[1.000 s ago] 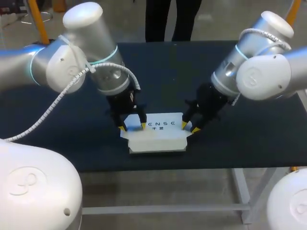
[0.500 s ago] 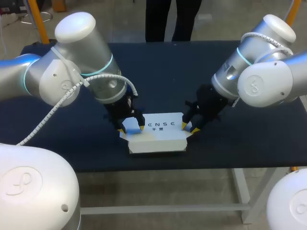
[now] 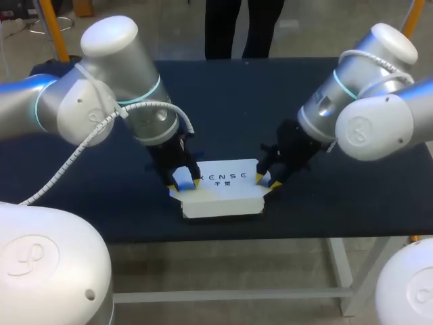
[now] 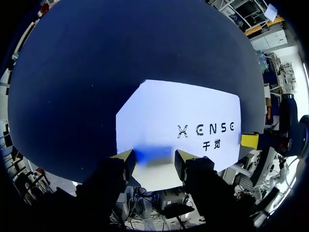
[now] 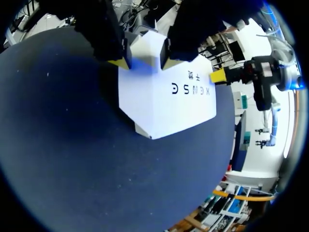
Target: Assemble the packaging by folding the flat box into shape, placing the metal phone stand inside, and closing the box properly
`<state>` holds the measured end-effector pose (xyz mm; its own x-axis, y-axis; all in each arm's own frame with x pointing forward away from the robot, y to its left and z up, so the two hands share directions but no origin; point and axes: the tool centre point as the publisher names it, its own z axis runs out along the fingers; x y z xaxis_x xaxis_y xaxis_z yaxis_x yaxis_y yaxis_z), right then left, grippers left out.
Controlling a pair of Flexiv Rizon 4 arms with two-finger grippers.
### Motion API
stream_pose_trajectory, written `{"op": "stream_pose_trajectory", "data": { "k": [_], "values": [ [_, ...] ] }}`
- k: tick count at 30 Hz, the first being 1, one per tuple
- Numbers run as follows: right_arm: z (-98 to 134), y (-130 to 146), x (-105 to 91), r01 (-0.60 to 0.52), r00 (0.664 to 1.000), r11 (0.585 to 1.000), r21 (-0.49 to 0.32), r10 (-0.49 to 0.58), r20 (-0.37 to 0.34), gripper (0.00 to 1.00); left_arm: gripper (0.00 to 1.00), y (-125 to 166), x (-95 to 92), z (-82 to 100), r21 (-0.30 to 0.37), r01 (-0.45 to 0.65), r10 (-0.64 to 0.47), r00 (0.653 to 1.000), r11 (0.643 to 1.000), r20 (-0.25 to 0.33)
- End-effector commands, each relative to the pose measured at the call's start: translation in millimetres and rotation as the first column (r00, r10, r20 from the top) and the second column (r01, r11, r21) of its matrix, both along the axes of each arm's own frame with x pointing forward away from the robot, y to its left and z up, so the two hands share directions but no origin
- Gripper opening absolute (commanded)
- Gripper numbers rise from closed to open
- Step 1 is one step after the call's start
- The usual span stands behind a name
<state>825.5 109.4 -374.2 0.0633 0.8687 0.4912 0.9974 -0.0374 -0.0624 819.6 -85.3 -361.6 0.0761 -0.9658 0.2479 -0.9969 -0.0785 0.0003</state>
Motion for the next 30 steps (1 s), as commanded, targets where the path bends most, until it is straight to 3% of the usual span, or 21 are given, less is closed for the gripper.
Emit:
{"op": "stream_pose_trajectory", "data": {
  "k": [1, 15, 22, 30],
  "values": [
    [-1.5, 2.5, -1.3, 0.004, 1.0, 1.0, -0.009, -0.004, 0.005, 0.44, 0.48, 0.3, 7.1, -0.2, 0.003, 0.0, 0.0, 1.0, 1.0, -0.026],
    [-7.2, 3.8, -0.4, 0.011, 1.0, 1.0, -0.012, -0.011, 0.011, 0.43, 0.49, 5.4, 9.9, -8.0, -0.004, -0.032, 0.032, 0.998, 0.999, -0.062],
    [-8.4, 5.4, -0.2, 0.014, 1.0, 1.0, -0.007, -0.014, 0.015, 0.44, 0.52, 5.7, 11.1, -10.9, -0.014, -0.03, 0.029, 0.998, 0.999, -0.062],
    [-8.1, 7.3, 2.0, 0.024, 0.999, 1.0, -0.005, -0.024, 0.024, 0.44, 0.49, 3.8, 12.6, -11.3, -0.011, -0.025, 0.025, 0.998, 1.0, -0.054]
  ]
}}
